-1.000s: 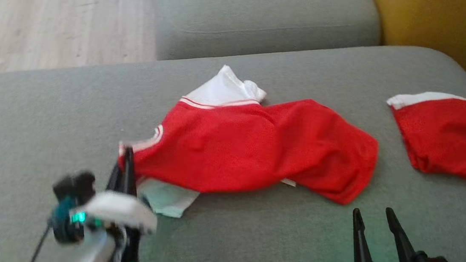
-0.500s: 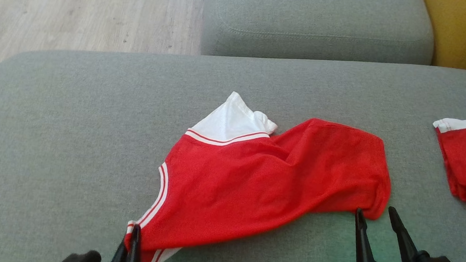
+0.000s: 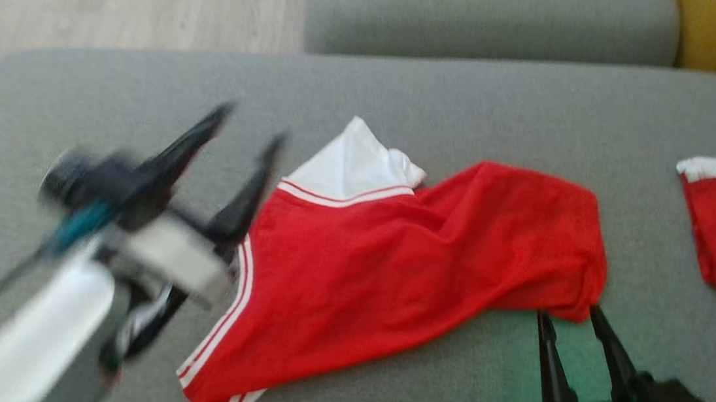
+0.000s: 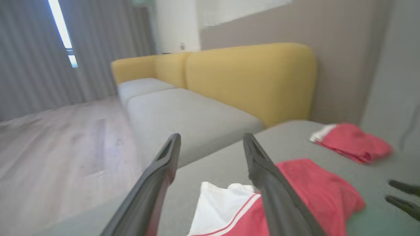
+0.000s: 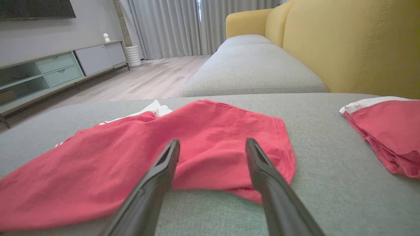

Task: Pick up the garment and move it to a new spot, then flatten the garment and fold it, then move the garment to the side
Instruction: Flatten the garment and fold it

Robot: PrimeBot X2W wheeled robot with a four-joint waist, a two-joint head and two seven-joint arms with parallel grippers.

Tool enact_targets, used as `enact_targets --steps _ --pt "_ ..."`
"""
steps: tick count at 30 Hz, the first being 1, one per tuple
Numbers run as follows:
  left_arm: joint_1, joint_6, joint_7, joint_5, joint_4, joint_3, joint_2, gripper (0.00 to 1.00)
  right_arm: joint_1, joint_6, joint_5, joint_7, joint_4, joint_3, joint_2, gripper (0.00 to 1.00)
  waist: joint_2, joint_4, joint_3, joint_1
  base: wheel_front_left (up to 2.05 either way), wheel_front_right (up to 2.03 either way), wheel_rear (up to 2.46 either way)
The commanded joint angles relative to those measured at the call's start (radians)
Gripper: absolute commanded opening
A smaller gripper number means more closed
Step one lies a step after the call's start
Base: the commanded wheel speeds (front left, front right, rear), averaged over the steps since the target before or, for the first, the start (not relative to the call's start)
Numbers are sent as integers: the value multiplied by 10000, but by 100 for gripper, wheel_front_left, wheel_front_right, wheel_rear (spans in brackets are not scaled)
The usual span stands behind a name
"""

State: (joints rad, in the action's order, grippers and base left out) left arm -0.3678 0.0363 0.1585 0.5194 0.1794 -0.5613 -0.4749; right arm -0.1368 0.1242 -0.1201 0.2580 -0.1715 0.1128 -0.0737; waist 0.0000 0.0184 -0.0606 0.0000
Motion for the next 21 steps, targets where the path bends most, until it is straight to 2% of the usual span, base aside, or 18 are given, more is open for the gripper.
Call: enact_targets --steps 1,3,6,9,13,18,21 --pt "-944 -608 473 161 -44 59 -302 100 679 65 30 38 354 335 -241 100 0 -277 -483 0 0 0 0" --pt "-2137 -1220 1232 400 -809 -260 -250 100 973 65 -8 38 353 549 -370 100 0 -492 -845 0 0 0 0" --pt "-3805 -1558 1879 582 -2097 -778 -10 100 1394 65 -79 38 376 825 -502 100 0 -874 -1369 0 0 0 0" --pt "-5074 -1646 2090 879 -3648 -1223 307 100 1724 65 -134 38 390 1051 -568 100 0 -1264 -1828 0 0 0 0" --pt "-6267 -1664 2194 1202 -5528 -2189 426 100 2035 65 -212 38 357 1343 -622 100 0 -1814 -2355 0 0 0 0" --pt "-7210 -1667 1979 1353 -7469 -3426 108 100 2259 65 -328 38 345 1668 -683 100 0 -2511 -2842 0 0 0 0" --pt "-7583 -1668 1737 1556 -8529 -3764 -54 100 2371 65 -382 38 384 1714 -682 100 0 -2834 -3106 0 0 0 0"
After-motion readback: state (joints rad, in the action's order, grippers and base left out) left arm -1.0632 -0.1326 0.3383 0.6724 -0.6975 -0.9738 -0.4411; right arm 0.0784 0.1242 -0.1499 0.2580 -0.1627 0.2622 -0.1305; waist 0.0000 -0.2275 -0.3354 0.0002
